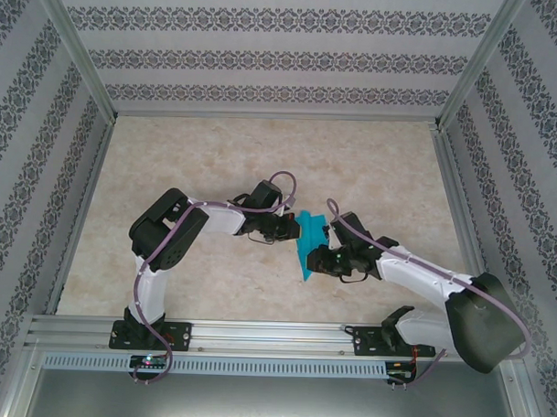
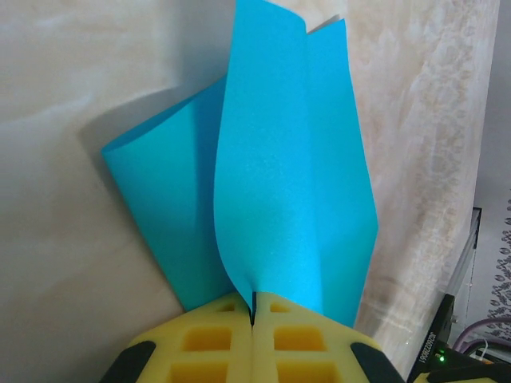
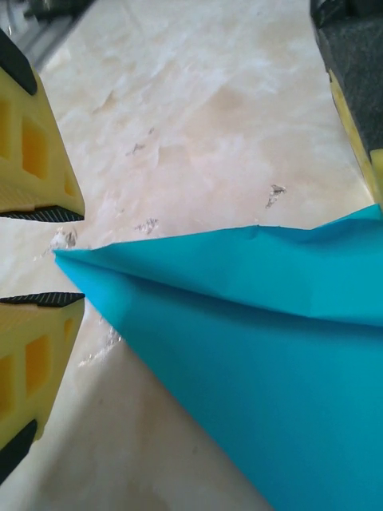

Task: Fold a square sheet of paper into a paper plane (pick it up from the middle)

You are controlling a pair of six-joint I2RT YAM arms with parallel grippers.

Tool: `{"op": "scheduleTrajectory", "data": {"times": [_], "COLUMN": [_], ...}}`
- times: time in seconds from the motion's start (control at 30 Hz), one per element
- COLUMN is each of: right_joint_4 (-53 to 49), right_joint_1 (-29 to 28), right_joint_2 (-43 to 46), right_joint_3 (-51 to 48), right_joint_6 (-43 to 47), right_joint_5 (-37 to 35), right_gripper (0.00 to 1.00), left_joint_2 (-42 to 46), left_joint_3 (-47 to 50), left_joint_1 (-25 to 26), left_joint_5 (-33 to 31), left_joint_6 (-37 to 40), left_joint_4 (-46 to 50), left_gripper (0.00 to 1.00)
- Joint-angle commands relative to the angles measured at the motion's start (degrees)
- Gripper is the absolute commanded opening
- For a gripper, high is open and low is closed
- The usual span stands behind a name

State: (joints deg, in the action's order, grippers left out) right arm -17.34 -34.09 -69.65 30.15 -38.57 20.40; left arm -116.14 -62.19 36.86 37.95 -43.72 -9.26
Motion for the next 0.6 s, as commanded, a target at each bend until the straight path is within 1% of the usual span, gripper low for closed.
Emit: {"op": "scheduleTrajectory", "data": {"times": [0.0, 0.3, 0.57], "right_joint_4": [-3.9, -2.0, -3.9], "right_joint_1": [-2.4, -9.0, -12.2], "right_joint_2": [0.4, -5.8, -11.3], "right_joint_3": [1.9, 5.0, 7.5], "right_joint_6": [5.0, 7.6, 8.1], "right_joint_5": [-9.6, -15.1, -21.7], "right_gripper": [0.31, 0.37, 0.37], "left_joint_2": [-2.6, -3.2, -3.2], "left_joint_3": [-1.5, -2.4, -2.4], "left_joint_1": [-0.5, -0.4, -0.4], "left_joint_5": [-0.8, -0.3, 0.0], "left_joint_6": [1.6, 1.7, 1.9], "left_joint_4": [1.4, 2.1, 2.3], "left_gripper": [0.00, 0.00, 0.00]}}
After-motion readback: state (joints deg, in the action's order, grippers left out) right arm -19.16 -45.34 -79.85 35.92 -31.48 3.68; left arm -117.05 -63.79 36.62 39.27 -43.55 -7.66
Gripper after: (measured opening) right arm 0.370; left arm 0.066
